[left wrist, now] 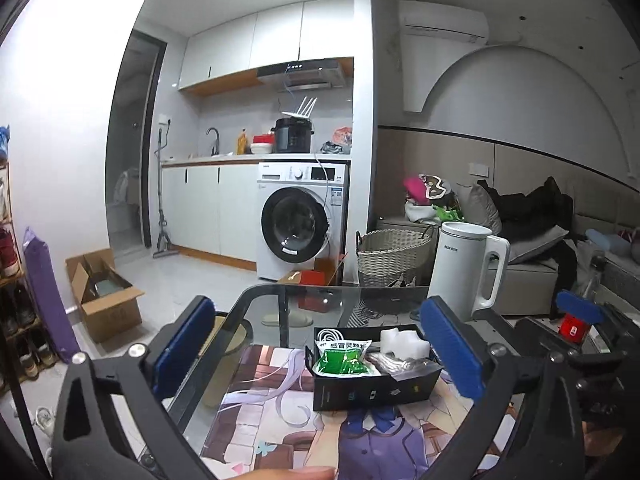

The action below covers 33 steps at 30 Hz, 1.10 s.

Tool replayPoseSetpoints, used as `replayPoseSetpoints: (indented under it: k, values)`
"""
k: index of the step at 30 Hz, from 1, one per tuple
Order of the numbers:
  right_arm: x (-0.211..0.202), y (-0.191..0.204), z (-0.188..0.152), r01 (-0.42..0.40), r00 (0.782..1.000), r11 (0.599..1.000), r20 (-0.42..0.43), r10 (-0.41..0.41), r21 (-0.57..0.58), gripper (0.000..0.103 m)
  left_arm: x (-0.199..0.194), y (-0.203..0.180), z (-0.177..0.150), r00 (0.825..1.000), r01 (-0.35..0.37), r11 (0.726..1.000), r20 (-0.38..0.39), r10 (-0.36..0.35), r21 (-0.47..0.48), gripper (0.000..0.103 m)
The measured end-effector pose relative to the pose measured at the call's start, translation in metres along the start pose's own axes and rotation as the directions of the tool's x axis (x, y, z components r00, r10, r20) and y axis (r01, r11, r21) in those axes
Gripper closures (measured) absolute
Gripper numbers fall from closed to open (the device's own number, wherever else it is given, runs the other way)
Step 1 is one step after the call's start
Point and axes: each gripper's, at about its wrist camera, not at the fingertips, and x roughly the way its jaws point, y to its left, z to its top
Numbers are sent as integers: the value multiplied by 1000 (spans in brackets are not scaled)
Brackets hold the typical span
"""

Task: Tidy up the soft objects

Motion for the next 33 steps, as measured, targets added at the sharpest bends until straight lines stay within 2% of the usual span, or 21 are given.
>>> replayPoseSetpoints:
  k: [5, 17, 33]
  values:
    - [0, -3, -2, 23, 1000, 1000, 18, -23, 12, 0, 5, 0, -4, 1000, -2, 1000, -28, 1, -12, 0]
    - [1, 8, -2, 21, 999, 999, 40, -19, -29, 0, -4, -12, -3, 999, -3, 1000, 32, 2, 31, 0]
    - [7, 10, -7, 17, 1000, 999, -1, -18, -35, 0, -3, -14, -5, 1000, 3, 999, 12, -3, 36, 0]
